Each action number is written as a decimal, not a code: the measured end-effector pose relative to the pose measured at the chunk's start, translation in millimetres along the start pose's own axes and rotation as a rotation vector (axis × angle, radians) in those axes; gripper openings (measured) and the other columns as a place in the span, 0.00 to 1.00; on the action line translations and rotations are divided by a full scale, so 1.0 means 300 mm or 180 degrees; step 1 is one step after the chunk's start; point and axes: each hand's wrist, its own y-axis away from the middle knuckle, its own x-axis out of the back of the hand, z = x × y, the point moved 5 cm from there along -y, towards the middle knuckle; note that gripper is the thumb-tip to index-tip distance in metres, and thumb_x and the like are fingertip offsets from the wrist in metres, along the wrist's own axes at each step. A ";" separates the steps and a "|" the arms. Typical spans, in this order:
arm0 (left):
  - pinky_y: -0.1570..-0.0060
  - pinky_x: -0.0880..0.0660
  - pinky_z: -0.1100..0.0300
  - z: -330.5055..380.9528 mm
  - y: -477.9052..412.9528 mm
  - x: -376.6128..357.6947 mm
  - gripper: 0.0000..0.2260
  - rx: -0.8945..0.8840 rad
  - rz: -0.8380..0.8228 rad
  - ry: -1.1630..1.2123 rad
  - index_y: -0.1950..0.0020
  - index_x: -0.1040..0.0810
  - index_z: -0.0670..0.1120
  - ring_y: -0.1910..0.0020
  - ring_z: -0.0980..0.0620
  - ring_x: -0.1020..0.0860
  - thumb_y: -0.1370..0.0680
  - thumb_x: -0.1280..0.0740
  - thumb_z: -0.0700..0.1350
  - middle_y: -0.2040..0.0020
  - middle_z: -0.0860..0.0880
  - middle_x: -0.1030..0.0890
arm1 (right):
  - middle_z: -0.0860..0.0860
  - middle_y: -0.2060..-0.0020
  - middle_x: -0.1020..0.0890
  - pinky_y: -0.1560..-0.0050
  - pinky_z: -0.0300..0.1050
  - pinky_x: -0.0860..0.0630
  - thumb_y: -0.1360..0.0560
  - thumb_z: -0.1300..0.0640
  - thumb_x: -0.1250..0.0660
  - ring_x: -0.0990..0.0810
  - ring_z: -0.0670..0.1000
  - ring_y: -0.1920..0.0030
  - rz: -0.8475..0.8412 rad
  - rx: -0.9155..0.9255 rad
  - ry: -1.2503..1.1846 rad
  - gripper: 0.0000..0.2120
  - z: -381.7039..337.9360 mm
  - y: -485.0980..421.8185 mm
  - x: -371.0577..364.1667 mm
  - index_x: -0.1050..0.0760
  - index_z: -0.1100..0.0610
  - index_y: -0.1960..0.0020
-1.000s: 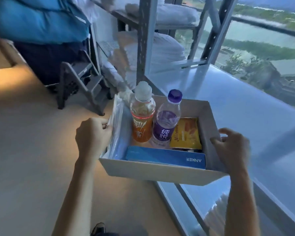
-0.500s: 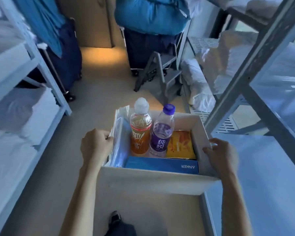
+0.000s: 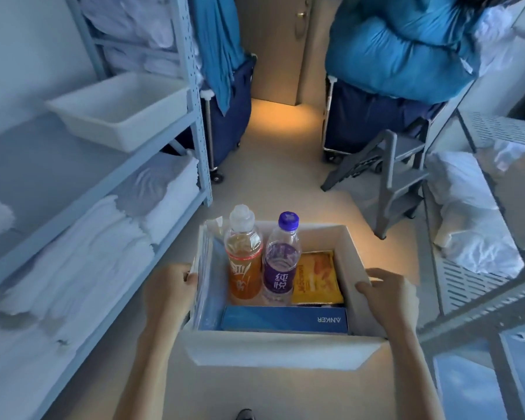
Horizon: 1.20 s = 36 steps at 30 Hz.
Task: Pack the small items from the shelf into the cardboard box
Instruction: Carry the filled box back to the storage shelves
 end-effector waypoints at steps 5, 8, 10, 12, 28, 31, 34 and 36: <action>0.74 0.43 0.61 -0.104 -0.086 0.029 0.19 0.0321 0.0163 -0.0072 0.75 0.38 0.45 0.77 0.52 0.38 0.25 0.36 0.39 0.78 0.48 0.35 | 0.56 0.55 0.15 0.72 0.34 0.35 0.29 0.59 0.31 0.26 0.51 0.65 -0.0327 0.0259 0.0027 0.14 -0.148 -0.089 -0.147 0.20 0.55 0.43; 0.74 0.44 0.62 -0.131 -0.142 0.032 0.21 0.0484 0.0210 -0.0077 0.76 0.41 0.46 0.78 0.53 0.40 0.26 0.36 0.38 0.78 0.50 0.38 | 0.56 0.56 0.15 0.72 0.36 0.33 0.29 0.59 0.31 0.25 0.51 0.66 -0.0517 0.0377 0.0081 0.13 -0.220 -0.172 -0.218 0.20 0.54 0.44; 0.75 0.45 0.62 -0.144 -0.192 0.029 0.22 0.0652 0.0268 -0.0134 0.76 0.41 0.47 0.78 0.54 0.40 0.26 0.36 0.38 0.78 0.51 0.38 | 0.56 0.57 0.15 0.67 0.41 0.27 0.30 0.60 0.31 0.24 0.53 0.64 -0.0664 0.0438 0.0044 0.13 -0.270 -0.234 -0.273 0.19 0.54 0.46; 0.75 0.45 0.63 -0.148 -0.254 0.024 0.21 0.0817 0.0338 -0.0183 0.76 0.40 0.48 0.78 0.54 0.38 0.25 0.36 0.39 0.78 0.52 0.36 | 0.56 0.60 0.15 0.64 0.44 0.25 0.31 0.61 0.31 0.22 0.55 0.63 -0.0804 0.0532 0.0023 0.13 -0.329 -0.306 -0.331 0.18 0.54 0.47; 0.75 0.45 0.62 -0.037 -0.844 0.022 0.20 0.1604 0.1023 -0.0185 0.75 0.36 0.48 0.77 0.54 0.36 0.25 0.37 0.40 0.78 0.51 0.33 | 0.53 0.60 0.15 0.61 0.45 0.24 0.31 0.59 0.30 0.22 0.56 0.61 -0.1074 0.1429 0.0005 0.13 -0.919 -0.982 -0.651 0.18 0.51 0.48; 0.75 0.44 0.62 -0.058 -0.937 0.041 0.19 0.1758 0.1096 -0.0238 0.76 0.37 0.47 0.77 0.52 0.37 0.26 0.37 0.39 0.78 0.50 0.34 | 0.52 0.59 0.15 0.61 0.44 0.26 0.32 0.59 0.31 0.21 0.56 0.61 -0.1195 0.1529 0.0037 0.13 -1.022 -1.050 -0.729 0.18 0.50 0.48; 0.75 0.42 0.61 -0.098 -1.039 0.051 0.16 0.1899 0.1148 -0.0251 0.75 0.32 0.44 0.76 0.51 0.37 0.27 0.37 0.39 0.77 0.49 0.33 | 0.53 0.58 0.15 0.59 0.47 0.22 0.32 0.58 0.31 0.20 0.56 0.60 -0.1289 0.1574 0.0045 0.13 -1.133 -1.112 -0.816 0.18 0.50 0.47; 0.74 0.40 0.61 -0.126 -1.117 0.065 0.14 0.1926 0.1238 -0.0273 0.73 0.28 0.44 0.76 0.52 0.36 0.26 0.37 0.40 0.77 0.49 0.31 | 0.53 0.57 0.15 0.57 0.50 0.21 0.31 0.58 0.31 0.20 0.56 0.60 -0.1325 0.1621 0.0008 0.14 -1.216 -1.150 -0.876 0.19 0.51 0.46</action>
